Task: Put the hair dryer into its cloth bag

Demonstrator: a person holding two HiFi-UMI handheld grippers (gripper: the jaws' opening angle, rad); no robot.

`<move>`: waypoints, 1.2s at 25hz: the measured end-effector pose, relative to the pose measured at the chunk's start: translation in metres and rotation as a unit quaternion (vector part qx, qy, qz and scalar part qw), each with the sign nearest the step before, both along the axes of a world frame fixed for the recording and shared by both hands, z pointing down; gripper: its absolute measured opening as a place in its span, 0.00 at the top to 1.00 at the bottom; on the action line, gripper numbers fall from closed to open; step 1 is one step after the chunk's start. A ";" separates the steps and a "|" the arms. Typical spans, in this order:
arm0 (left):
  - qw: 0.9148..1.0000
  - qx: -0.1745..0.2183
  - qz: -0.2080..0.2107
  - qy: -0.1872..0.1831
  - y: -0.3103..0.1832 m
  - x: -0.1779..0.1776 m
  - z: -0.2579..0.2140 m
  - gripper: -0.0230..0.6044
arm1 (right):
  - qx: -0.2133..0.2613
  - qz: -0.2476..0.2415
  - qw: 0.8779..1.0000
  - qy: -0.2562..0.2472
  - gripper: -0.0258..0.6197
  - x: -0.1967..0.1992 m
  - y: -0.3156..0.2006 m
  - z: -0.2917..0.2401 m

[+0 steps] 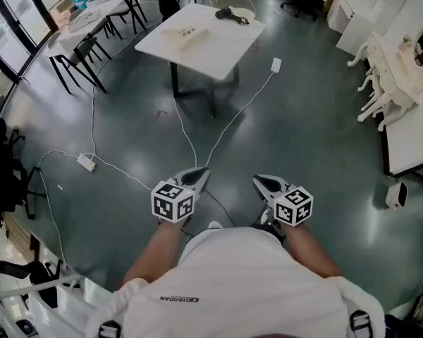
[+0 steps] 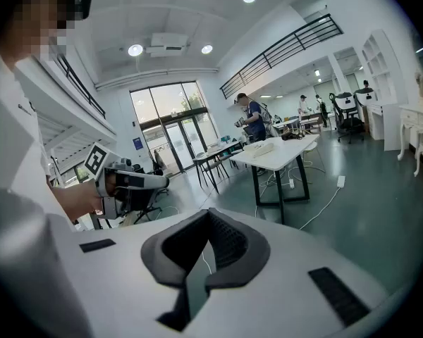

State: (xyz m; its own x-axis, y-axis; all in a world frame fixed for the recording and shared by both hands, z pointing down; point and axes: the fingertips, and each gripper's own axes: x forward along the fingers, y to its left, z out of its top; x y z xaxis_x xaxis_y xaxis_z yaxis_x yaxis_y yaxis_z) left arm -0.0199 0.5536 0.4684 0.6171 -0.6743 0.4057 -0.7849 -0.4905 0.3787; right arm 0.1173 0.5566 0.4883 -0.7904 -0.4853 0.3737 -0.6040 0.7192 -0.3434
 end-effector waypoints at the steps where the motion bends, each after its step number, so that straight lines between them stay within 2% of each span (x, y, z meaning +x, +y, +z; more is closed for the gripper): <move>1: 1.000 0.000 0.000 0.000 0.000 -0.002 0.000 0.92 | 0.001 0.001 1.000 0.001 0.93 -0.001 0.000 0.000; 11: 1.000 0.010 0.000 0.000 0.008 -0.014 0.001 0.92 | 0.010 0.005 1.000 0.005 0.93 -0.008 0.008 -0.001; 17: 1.000 0.008 -0.006 -0.002 0.010 -0.020 0.001 0.92 | 0.008 0.005 1.000 -0.010 0.93 -0.012 0.007 -0.007; 26: 1.000 -0.012 -0.023 -0.014 0.019 -0.040 0.016 0.92 | 0.013 0.003 1.000 -0.012 0.93 -0.027 -0.005 -0.013; 30: 0.999 -0.017 -0.031 -0.007 0.016 -0.048 0.019 0.92 | 0.008 0.009 1.000 -0.010 0.93 -0.026 -0.010 -0.014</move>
State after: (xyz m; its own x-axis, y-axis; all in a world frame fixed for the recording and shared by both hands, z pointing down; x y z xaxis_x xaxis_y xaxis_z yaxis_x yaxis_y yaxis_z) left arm -0.0680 0.5696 0.4869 0.5694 -0.6966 0.4364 -0.8182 -0.4288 0.3830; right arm 0.0914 0.5468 0.4747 -0.7884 -0.5055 0.3507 -0.6105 0.7131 -0.3446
